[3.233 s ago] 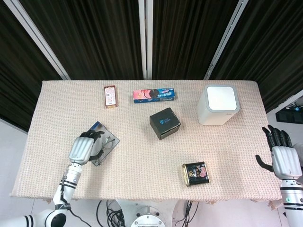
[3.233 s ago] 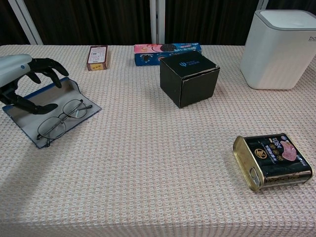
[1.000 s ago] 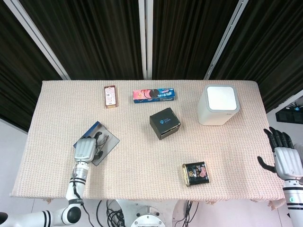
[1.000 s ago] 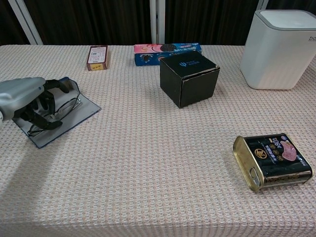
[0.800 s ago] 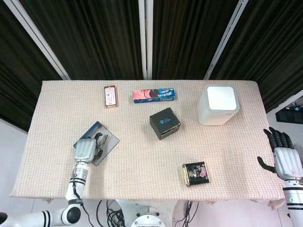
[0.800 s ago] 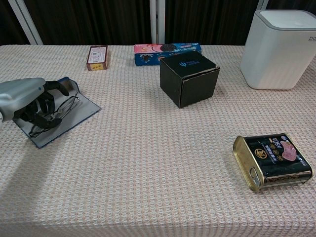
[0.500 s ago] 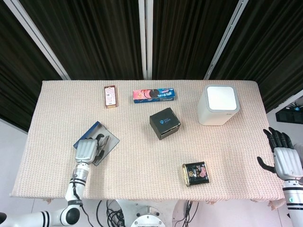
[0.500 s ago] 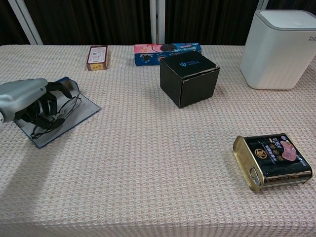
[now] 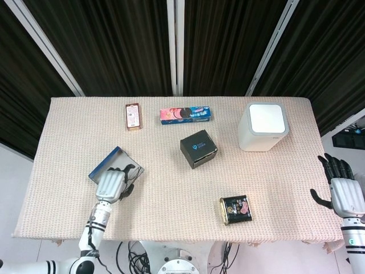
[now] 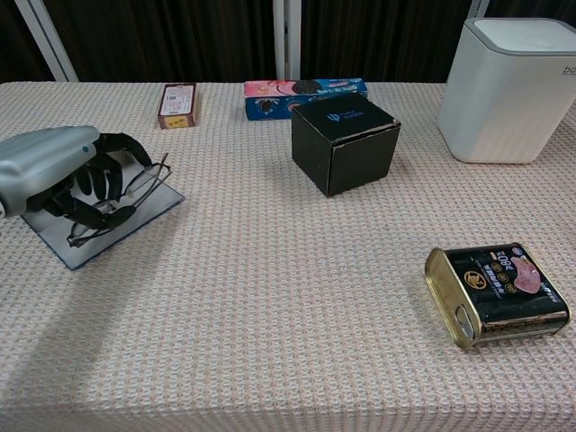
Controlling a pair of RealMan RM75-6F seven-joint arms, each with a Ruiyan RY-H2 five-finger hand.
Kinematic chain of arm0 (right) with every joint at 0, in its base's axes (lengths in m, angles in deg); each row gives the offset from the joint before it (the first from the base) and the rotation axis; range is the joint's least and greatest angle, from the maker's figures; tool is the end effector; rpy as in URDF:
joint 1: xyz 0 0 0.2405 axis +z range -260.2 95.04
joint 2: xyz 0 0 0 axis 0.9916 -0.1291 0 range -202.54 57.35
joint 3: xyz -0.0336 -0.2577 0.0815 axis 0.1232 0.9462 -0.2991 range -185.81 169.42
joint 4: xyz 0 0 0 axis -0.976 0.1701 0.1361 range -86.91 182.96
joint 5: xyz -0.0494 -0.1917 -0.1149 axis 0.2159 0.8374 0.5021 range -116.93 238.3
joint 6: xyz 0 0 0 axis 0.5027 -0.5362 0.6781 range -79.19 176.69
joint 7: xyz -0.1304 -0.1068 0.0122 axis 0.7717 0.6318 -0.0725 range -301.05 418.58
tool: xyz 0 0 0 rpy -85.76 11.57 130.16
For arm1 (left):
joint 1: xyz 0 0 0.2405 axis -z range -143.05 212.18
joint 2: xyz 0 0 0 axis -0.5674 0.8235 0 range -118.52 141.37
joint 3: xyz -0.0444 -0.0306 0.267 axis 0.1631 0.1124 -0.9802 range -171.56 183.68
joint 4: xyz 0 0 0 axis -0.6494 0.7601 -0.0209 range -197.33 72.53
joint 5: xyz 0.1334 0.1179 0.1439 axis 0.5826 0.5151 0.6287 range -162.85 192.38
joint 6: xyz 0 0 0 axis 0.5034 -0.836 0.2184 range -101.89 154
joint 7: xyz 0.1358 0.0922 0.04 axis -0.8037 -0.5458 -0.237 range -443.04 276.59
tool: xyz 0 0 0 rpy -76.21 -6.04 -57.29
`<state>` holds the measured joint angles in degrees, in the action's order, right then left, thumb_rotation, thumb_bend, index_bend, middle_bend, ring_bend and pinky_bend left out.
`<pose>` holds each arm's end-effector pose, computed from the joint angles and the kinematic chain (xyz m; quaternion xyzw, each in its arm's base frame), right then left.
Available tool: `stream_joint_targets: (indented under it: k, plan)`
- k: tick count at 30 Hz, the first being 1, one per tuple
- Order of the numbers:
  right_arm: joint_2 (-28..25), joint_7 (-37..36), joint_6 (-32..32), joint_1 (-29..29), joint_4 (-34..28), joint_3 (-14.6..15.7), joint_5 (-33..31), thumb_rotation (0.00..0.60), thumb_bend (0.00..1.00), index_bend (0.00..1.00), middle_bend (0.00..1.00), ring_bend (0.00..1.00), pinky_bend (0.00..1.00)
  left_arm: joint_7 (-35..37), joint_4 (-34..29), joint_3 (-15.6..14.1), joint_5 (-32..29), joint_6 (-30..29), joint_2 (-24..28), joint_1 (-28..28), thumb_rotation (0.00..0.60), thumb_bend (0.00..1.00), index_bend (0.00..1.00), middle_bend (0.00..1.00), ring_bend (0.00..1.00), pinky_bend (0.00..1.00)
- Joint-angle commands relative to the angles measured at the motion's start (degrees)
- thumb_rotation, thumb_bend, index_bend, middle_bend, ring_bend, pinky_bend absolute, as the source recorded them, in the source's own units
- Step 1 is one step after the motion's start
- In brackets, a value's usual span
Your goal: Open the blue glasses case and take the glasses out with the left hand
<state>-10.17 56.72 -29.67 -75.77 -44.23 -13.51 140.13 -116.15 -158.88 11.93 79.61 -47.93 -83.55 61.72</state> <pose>-0.3490 -0.2295 0.1564 0.5746 -0.4269 0.3649 0.5954 -0.1744 0.2861 -0.0504 -0.6707 -0.4252 -0.3744 0.4787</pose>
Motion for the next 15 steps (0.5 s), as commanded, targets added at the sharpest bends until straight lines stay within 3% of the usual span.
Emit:
stream_joint_targets:
  k: [1, 7, 15]
  plan:
    - [0.0, -0.1, -0.1, -0.1, 0.0, 0.0, 0.1, 0.6, 0.24, 0.0, 0.0, 0.0, 0.0, -0.6, -2.7, -2.1, 2.6, 0.2, 0.8, -0.1, 0.6, 0.36, 0.27, 0.63, 0.47, 0.44]
    - [-0.1, -0.3, -0.3, -0.1, 0.0, 0.0, 0.2, 0.6, 0.24, 0.0, 0.0, 0.0, 0.0, -1.8, -4.6, -5.1, 6.2, 0.4, 0.4, -0.5, 0.6, 0.36, 0.28, 0.63, 0.47, 0.44]
    - [-0.3, -0.5, -0.3, -0.2, 0.0, 0.0, 0.2, 0.6, 0.24, 0.0, 0.0, 0.0, 0.0, -0.6, -2.7, -7.5, 8.8, 3.9, -1.3, 0.0, 0.6, 0.36, 0.28, 0.63, 0.48, 0.44]
